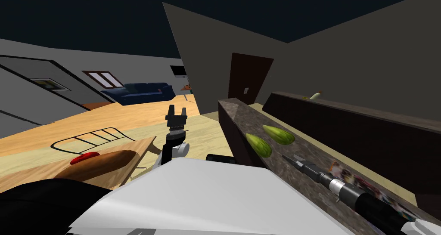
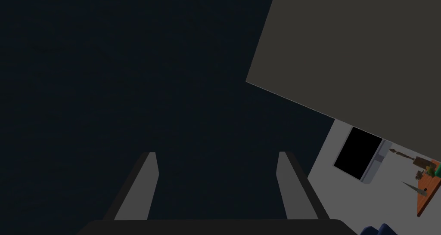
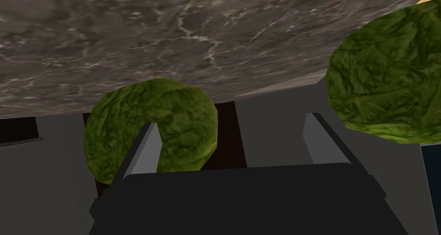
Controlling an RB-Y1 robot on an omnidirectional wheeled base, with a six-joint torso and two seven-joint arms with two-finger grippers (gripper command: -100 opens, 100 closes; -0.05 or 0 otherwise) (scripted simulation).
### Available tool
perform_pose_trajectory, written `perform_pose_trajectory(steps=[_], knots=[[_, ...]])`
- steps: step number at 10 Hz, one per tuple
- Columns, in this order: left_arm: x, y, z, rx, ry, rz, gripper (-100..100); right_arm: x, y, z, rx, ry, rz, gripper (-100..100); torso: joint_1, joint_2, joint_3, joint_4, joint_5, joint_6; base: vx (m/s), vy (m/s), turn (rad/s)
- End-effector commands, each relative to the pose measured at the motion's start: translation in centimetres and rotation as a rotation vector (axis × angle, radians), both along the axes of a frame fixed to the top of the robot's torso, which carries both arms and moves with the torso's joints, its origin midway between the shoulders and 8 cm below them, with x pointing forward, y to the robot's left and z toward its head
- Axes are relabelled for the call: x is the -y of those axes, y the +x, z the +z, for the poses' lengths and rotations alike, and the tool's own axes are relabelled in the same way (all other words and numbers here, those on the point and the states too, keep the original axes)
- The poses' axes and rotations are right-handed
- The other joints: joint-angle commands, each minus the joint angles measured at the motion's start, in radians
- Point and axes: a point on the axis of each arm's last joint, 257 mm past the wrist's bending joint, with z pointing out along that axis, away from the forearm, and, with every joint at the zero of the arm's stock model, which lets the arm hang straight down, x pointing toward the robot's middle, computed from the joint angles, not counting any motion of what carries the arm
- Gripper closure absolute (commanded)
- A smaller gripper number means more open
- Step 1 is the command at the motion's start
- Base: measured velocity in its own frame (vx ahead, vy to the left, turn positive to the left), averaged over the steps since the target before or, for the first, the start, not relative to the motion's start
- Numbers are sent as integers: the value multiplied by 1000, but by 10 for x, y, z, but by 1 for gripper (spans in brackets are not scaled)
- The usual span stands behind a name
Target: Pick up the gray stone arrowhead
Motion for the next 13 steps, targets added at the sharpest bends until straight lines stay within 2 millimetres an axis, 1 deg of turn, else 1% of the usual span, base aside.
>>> perform_pose_trajectory(steps=[1, 2, 4, 5, 8, 10, 13], knots=[[0, 0, 0, 0, 0, 0, 0, 13, -25, -13, -89, -55, 19, -100, 0, 0, 0, 0, 0, 0, -22, 11, 273], [0, 0, 0, 0, 0, 0, 0, 14, -26, -12, -98, -62, 26, -100, 0, 1, 0, 0, 0, 0, -20, 1, 86], [0, 0, 0, 0, 0, 0, 0, 35, -66, -29, -226, -125, 47, -100, 0, 1, 1, 0, 0, 0, -37, 9, 179], [0, 0, 0, 0, 0, 0, 0, 36, -64, -28, -229, -132, 56, -100, 0, 2, 1, 0, 0, 0, -33, 5, 76], [0, 0, 0, 0, 0, 0, 0, 63, -124, -44, -418, -212, 97, -100, 0, 3, 1, 1, 0, 0, -49, 12, 165], [0, 0, 0, 0, 0, 0, 0, 64, -123, -43, -420, -217, 103, -100, 0, 2, 2, 1, 0, 1, -31, 8, 29], [0, 0, 0, 0, 0, 0, 0, 86, -178, -49, -591, -279, 152, -100, 0, 2, 1, 1, 0, 0, -46, 7, 153]])
